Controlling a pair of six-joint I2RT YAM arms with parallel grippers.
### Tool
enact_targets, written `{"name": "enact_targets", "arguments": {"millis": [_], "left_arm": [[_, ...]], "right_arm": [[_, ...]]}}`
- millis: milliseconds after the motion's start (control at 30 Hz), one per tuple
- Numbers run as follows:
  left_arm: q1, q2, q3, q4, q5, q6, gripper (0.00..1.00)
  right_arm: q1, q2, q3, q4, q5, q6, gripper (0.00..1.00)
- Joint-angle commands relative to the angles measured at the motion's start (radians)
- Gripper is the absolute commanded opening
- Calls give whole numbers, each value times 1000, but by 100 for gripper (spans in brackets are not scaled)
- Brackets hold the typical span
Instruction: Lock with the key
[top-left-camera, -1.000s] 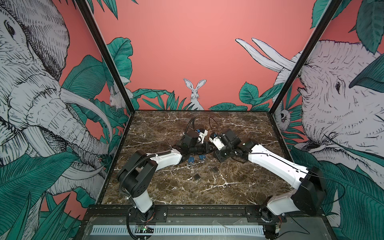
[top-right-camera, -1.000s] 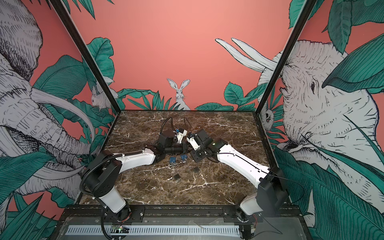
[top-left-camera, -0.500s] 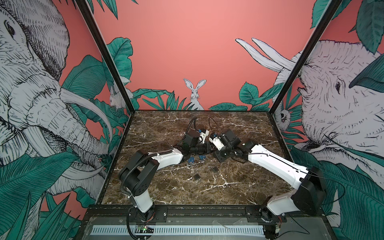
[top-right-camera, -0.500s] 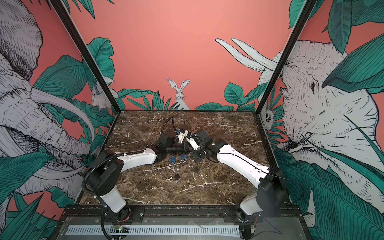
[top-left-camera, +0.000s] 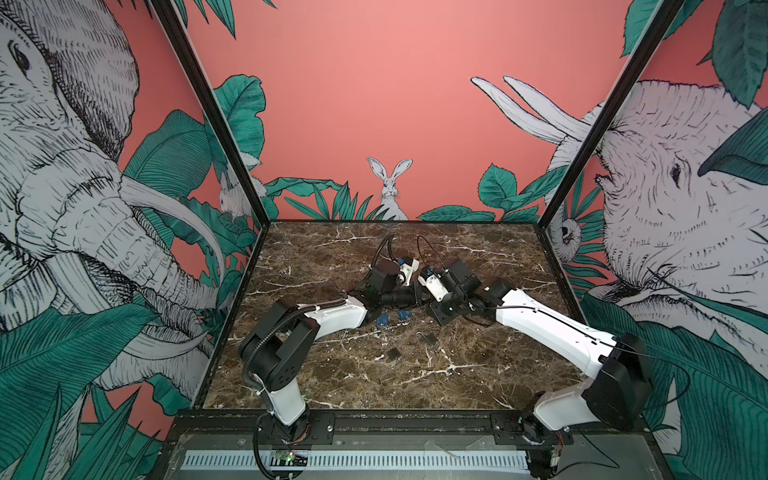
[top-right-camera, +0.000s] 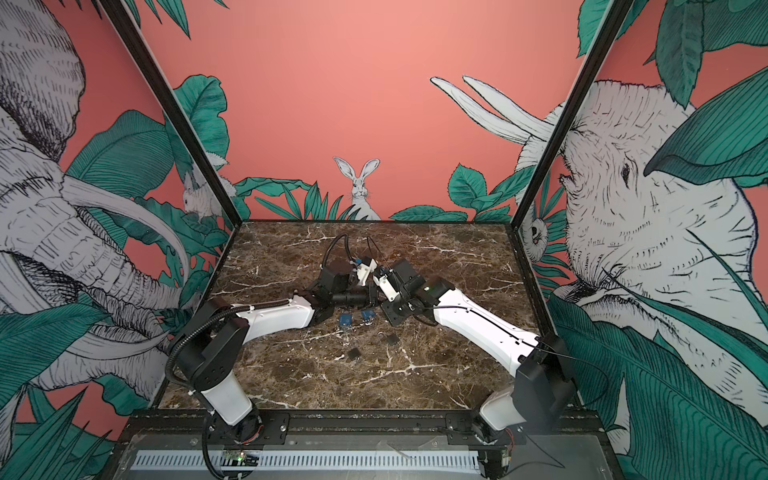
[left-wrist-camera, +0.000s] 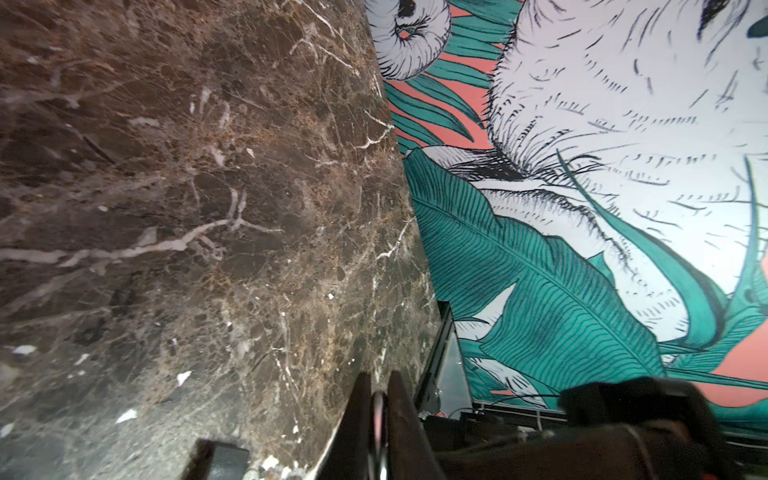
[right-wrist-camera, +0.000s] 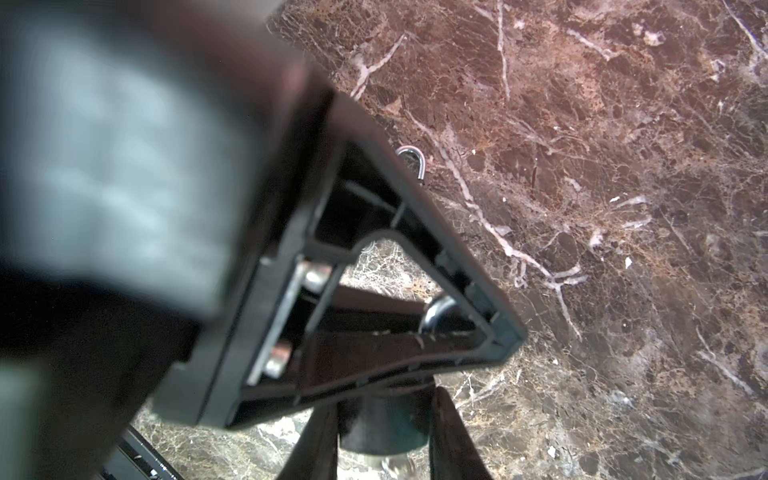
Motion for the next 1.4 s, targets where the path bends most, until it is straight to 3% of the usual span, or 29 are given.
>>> {"name": "enact_targets", "arguments": {"millis": [0,167,267,367,467,733,933,1367], "left_arm": [[-3,10,8,3,-13,5,1],[-3,11,-2,27,-15,-9,0],[-3,9,-11,61,-21,-34,0],[-3,7,-15,110,-31,-73,0],[-3,4,-2,124,-49,-99,0],[-3,-23,62,37,-74,-137,0],[-3,-67,103,-55,-91,-173,0],[-24,-109,185,-164,-111,-220,0]], "right_arm": [[11,-23,44,20,-5,-3,0],[11,-25,41,34,-1,5,4],[13,-30,31,52,-3,18,37],[12,-52,17,67,-6,31,52],[3,-112,22,21,14,43,53],[-102,-376,-160,109,-66,128,56],[-217,-462,-308,278,-218,206,55],[-240,-430,-332,439,-316,186,52]]}}
